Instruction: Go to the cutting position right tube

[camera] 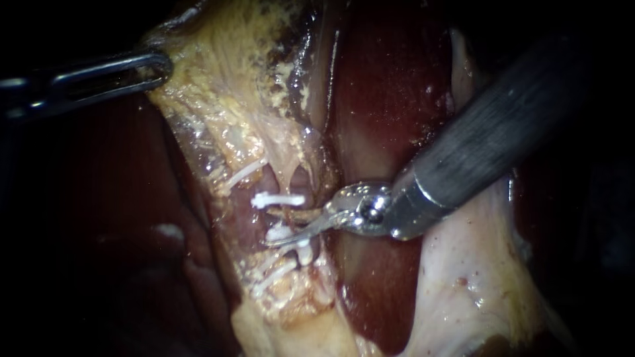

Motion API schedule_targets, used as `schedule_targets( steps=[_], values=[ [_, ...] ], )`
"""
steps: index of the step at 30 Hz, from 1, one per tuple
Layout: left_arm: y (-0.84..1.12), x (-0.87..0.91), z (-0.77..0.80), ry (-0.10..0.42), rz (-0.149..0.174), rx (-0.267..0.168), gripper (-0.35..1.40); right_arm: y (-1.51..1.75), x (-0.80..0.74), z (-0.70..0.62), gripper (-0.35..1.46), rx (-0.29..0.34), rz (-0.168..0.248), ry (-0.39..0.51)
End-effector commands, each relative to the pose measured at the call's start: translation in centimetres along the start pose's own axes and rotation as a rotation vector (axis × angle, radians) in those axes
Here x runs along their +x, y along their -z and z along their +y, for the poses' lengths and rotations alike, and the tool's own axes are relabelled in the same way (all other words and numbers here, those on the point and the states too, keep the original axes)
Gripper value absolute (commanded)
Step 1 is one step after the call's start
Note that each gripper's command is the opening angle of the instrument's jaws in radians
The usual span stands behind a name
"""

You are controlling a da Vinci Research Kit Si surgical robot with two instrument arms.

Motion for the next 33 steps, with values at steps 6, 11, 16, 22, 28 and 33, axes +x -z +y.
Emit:
schedule_targets(
  steps=[6,11,16,22,28,33],
  values=[
    [0.00,0.00,0.00,0.000,0.000,0.000,-0.35,-0.11,0.07,0.03,1.17,0.008,0.018,0.001],
    [0.00,0.00,0.00,0.000,0.000,0.000,-0.35,-0.12,0.08,0.06,1.09,0.013,0.028,0.009],
    [0.00,0.00,0.00,0.000,0.000,-0.001,-0.35,-0.12,0.09,0.09,1.02,0.017,0.037,-0.002],
    [0.00,0.00,0.00,0.000,0.000,-0.001,-0.35,-0.13,0.10,0.10,1.00,0.018,0.040,-0.008],
    [0.00,0.00,0.00,0.000,0.000,-0.001,-0.35,-0.13,0.10,0.11,1.00,0.020,0.042,-0.007],
    [0.00,0.00,0.00,0.000,0.000,-0.001,-0.35,-0.12,0.10,0.10,1.00,0.021,0.042,-0.007]
  ],
)
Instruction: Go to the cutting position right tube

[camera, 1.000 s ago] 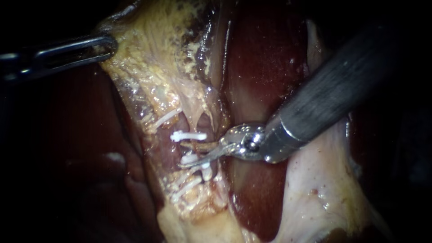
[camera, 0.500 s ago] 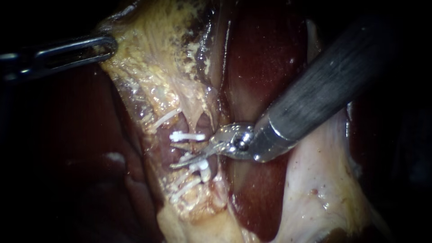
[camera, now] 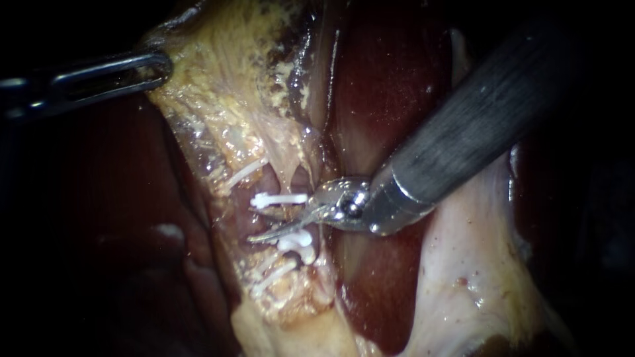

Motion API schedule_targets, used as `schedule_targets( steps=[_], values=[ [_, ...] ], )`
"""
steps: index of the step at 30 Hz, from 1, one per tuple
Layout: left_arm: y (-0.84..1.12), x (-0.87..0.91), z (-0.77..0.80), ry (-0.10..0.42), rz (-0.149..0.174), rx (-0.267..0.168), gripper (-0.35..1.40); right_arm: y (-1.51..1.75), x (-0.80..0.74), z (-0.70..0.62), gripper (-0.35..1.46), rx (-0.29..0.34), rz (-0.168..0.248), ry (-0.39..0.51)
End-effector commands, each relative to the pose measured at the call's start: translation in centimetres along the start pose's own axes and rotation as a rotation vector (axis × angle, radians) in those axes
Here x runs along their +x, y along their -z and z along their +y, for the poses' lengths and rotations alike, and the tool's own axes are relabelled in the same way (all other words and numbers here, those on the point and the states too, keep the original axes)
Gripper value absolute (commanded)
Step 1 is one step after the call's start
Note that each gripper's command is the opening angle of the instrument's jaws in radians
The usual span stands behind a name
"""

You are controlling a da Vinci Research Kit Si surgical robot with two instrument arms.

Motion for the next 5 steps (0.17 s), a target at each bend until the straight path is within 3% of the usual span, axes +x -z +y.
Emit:
schedule_targets(
  steps=[1,5],
  values=[
    [0.00,0.00,0.00,0.000,0.000,0.000,-0.35,0.00,0.00,0.00,1.00,0.000,0.000,0.001],
    [0.00,0.00,0.00,0.000,0.000,0.000,-0.35,0.00,0.00,0.00,0.99,0.001,0.000,-0.005]
  ],
)
